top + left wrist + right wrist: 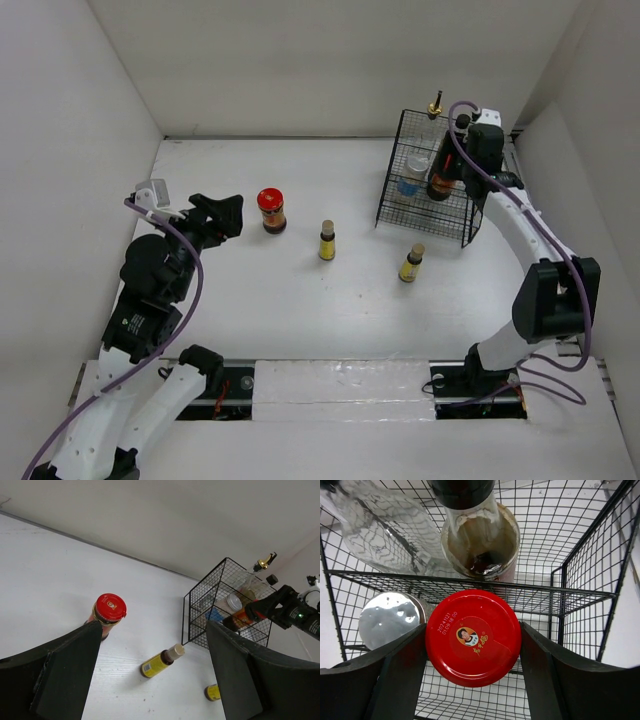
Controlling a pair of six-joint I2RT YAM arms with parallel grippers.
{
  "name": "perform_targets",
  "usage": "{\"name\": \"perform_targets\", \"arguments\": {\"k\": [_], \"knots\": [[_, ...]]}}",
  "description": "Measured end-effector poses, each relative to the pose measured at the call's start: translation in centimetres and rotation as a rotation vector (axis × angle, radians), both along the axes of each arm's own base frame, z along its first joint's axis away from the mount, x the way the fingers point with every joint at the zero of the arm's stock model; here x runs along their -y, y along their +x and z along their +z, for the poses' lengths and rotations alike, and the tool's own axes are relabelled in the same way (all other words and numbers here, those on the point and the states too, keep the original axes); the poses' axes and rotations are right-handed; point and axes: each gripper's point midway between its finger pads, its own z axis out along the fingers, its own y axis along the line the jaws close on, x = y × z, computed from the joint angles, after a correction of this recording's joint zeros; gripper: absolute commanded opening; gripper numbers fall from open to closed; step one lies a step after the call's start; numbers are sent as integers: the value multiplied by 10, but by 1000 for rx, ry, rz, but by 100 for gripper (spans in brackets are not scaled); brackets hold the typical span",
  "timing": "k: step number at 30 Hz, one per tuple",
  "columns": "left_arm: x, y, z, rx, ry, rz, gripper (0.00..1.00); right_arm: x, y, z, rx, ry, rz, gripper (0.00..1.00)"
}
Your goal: Organize the condiment bottles
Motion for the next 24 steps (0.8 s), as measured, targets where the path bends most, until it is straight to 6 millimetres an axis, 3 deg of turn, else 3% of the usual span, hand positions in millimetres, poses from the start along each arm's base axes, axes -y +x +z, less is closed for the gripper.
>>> {"name": "perform_targets", "arguments": {"k": [9, 11, 13, 15, 20, 22, 24], "knots": [[2, 0, 0, 0, 0, -9, 81, -9, 13, -52, -71, -25, -3, 69], [2, 0, 0, 0, 0, -11, 81, -9, 14, -49, -59, -24, -6, 71], [2, 0, 0, 0, 0, -12, 81, -10, 16, -51, -60, -21, -7, 79], [2, 0, 0, 0, 0, -12, 81, -10, 18, -49, -49, -18, -6, 88], [2, 0, 0, 0, 0, -11, 81, -10, 16, -37, -23, -12, -9, 99], [2, 0, 0, 0, 0, -11, 81, -9, 11, -19, 13, -7, -14, 100], [2, 0, 0, 0, 0, -12, 81, -9, 3, 14, 82, -3, -18, 100]]}}
